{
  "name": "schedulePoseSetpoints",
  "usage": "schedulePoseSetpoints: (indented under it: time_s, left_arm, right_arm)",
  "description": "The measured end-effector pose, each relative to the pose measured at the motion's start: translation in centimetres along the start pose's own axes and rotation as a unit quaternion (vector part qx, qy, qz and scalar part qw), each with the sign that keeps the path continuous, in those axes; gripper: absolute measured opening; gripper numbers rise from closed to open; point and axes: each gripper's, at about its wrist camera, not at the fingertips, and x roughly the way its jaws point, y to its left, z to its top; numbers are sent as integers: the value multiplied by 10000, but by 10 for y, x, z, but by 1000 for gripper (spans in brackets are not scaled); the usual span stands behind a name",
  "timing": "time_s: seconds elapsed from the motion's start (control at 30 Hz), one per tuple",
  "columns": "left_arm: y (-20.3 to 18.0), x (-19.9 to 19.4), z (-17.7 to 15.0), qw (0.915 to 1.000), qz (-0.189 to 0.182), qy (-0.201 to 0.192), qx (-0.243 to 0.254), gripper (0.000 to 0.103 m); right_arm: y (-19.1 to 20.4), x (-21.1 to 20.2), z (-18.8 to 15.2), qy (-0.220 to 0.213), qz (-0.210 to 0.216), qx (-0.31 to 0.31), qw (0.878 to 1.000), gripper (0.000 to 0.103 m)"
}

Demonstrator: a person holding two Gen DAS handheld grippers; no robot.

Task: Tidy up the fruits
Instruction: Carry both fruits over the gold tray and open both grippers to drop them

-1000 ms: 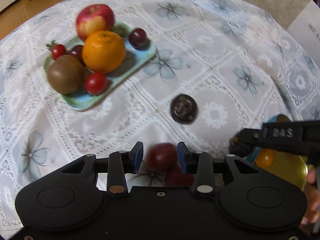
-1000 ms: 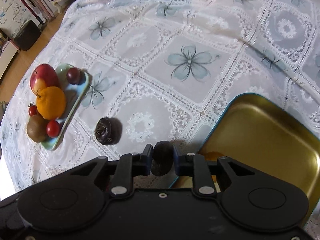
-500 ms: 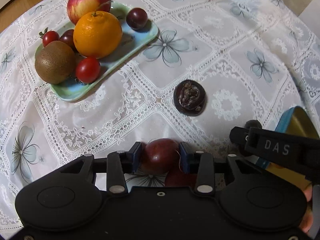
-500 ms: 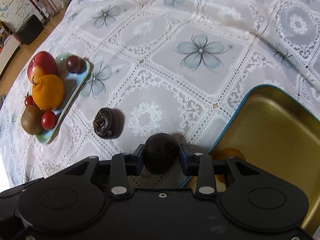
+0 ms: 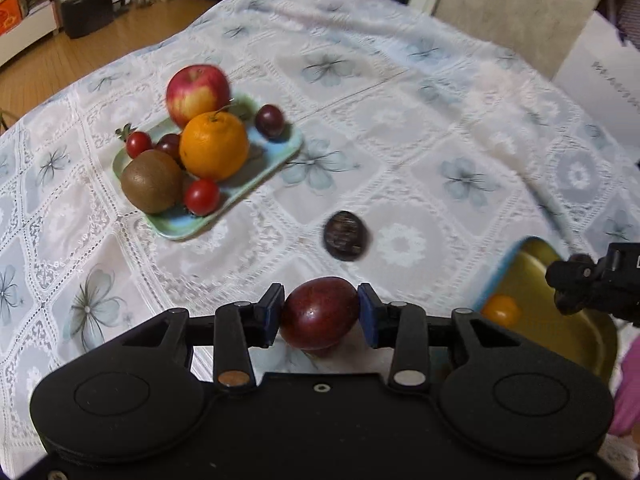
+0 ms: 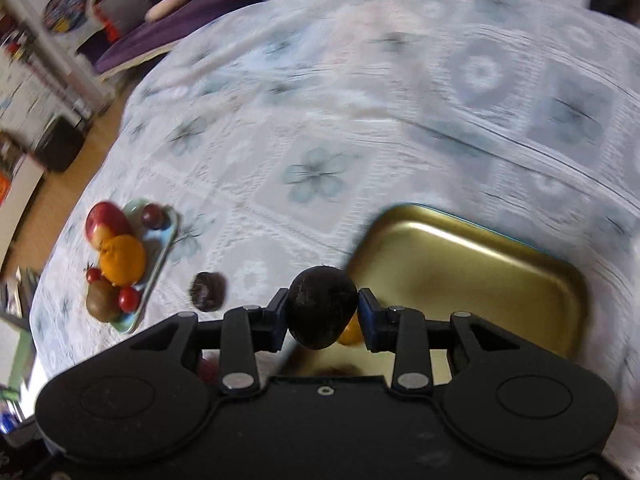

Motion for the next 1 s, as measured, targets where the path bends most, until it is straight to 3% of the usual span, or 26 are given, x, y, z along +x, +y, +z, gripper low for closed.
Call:
schedulePoseSetpoints:
  time_s: [0.17, 0.37, 0.47, 0.57, 1.0]
  left_arm:
    - [-41, -23, -27, 9989, -310, -24, 346, 47]
    - [-94, -30, -75, 9941, -607, 272, 855, 48]
    - [-116, -27, -97, 9915, -592, 463, 1059, 48]
    - [-129, -25, -112, 9902, -538, 612, 1130, 48]
    - [-143, -33, -128, 9934, -236, 711, 865, 46]
  right_arm:
    - [-59, -17, -14, 220, -254, 718, 9969, 36]
    - [-111, -12, -39, 534, -503, 1154, 9906, 36]
    - [-119, -15, -45, 501, -626, 1191, 9896, 36]
    - [-119, -22, -47, 453, -449, 1090, 9920, 36]
    - [-131, -37, -48, 338, -38, 758, 9965, 37]
